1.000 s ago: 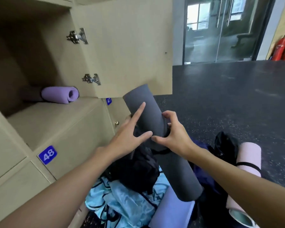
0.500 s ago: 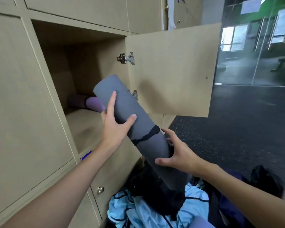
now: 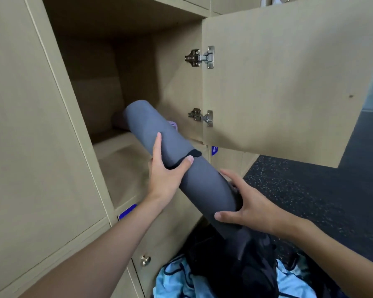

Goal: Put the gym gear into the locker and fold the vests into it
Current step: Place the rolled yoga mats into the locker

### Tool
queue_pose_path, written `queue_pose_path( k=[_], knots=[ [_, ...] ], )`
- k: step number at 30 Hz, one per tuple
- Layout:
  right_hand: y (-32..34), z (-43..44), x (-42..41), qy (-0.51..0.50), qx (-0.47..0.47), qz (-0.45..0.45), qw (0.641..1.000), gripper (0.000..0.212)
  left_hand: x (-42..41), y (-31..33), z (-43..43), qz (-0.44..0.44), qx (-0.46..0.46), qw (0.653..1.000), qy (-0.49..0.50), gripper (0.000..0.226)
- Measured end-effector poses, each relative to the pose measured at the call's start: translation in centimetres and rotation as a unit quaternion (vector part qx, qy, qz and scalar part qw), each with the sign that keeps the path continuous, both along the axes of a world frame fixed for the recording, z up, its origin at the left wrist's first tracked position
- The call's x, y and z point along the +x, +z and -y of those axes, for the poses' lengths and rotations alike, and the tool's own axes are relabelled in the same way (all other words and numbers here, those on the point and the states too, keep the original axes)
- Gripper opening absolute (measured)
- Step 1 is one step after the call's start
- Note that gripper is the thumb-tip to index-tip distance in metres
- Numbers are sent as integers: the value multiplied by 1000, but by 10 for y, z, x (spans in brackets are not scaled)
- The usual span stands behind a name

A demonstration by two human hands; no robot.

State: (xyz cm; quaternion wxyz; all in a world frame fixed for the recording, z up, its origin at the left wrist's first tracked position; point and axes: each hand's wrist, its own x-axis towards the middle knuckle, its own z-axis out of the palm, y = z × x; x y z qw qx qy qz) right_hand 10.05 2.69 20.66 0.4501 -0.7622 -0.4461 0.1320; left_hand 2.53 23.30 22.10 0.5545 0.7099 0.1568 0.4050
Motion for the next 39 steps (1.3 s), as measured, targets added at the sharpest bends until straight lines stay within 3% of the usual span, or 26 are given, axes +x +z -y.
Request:
queue_pose_path(
  k=[5,8,13,18,20,24,28,31,34,39],
  knots=[
    [-9,-38,26,-6,28,-14,999,82,15,-5,-21,-70,8,996,46,96],
    [-3,-70,41,12,49,-30,998,82,22,-3,-41,-69,16,994,88,93],
    [20,-129,58,14,59,-66,996,45,28,-5,-83,-113,16,987,115,78],
    [38,-180,81,-24,57,-88,994,29,35,-15,-98,-143,72,983,94,61],
    [38,-197,89,-18,62,-82,995,26,41,-17,-97,-144,75,984,75,64],
    [30,-212,106,-13,80,-79,994,19,51,-23,-101,-158,57,985,37,92],
    [26,-211,122,-9,64,-64,996,21,60,-25,-101,-226,140,963,40,104],
    [26,-208,133,-16,45,-7,999,28,65,-27,-105,-185,154,967,80,105],
    [14,-206,151,-14,-35,78,996,41,71,-27,-118,-161,147,971,96,85],
    [-11,-217,172,4,-115,96,989,53,89,-25,-132,-143,170,969,112,59]
  ],
)
